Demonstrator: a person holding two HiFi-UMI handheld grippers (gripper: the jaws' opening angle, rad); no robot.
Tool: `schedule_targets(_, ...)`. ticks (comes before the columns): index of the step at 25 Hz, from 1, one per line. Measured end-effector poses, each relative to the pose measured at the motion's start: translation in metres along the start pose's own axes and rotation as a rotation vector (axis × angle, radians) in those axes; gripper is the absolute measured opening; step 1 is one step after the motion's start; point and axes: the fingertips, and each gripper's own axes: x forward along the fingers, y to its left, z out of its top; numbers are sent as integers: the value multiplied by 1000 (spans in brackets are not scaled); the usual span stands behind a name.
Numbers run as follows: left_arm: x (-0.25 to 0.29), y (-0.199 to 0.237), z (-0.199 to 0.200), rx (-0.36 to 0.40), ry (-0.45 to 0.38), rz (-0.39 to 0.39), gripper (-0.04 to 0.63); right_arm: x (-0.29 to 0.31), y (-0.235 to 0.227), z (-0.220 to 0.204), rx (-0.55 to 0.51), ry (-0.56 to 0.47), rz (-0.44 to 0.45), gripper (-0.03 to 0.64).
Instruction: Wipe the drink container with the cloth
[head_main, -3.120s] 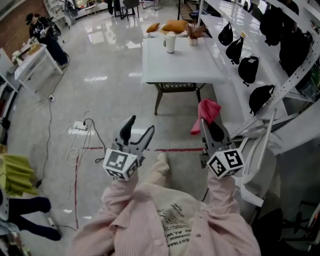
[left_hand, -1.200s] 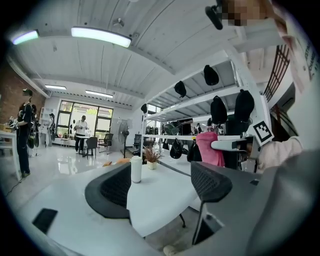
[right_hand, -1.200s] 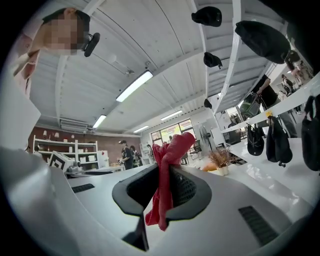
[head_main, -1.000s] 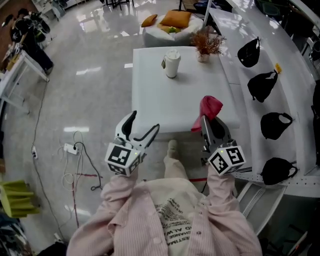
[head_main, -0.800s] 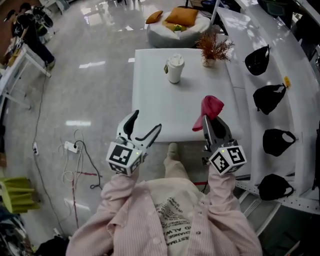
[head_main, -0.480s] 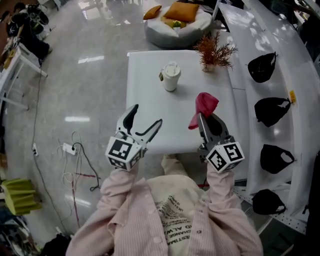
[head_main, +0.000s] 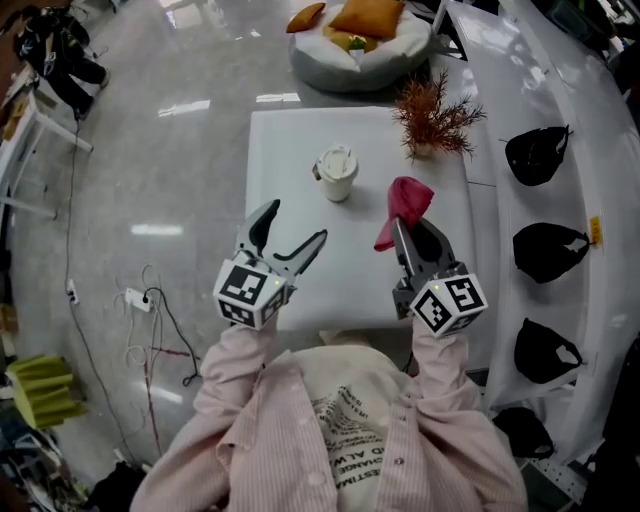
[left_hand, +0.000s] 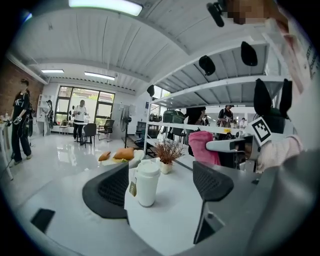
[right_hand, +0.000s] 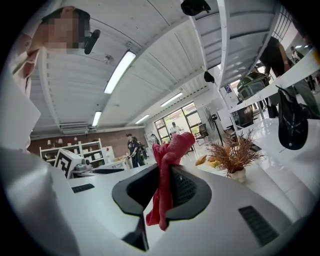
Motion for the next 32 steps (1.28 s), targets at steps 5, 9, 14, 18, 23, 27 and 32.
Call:
schedule_targets(5, 26, 10, -2, 6, 21, 2, 371, 18, -19, 0, 22, 7, -4, 48)
schedule_targets(9, 45, 16, -6, 31, 45, -10, 376, 29, -31, -5, 46, 17, -9, 48)
schedule_targets(14, 75, 28, -12, 91, 93, -43, 385, 48, -43, -10, 70, 25, -21, 48)
schedule_targets(18, 98, 35, -19, 128, 131, -90, 388, 64, -48, -16, 78, 27, -31, 48)
schedule_targets(23, 129, 44, -33, 163, 178, -156, 388, 82, -53, -19, 83, 13, -47, 48)
schedule_targets(27, 148, 43, -44, 188, 212, -216, 388, 93, -57, -22, 75, 11, -58, 48)
schedule_targets(32, 162, 39, -52, 184, 221, -267, 387, 103, -61, -20, 35, 19, -59, 48)
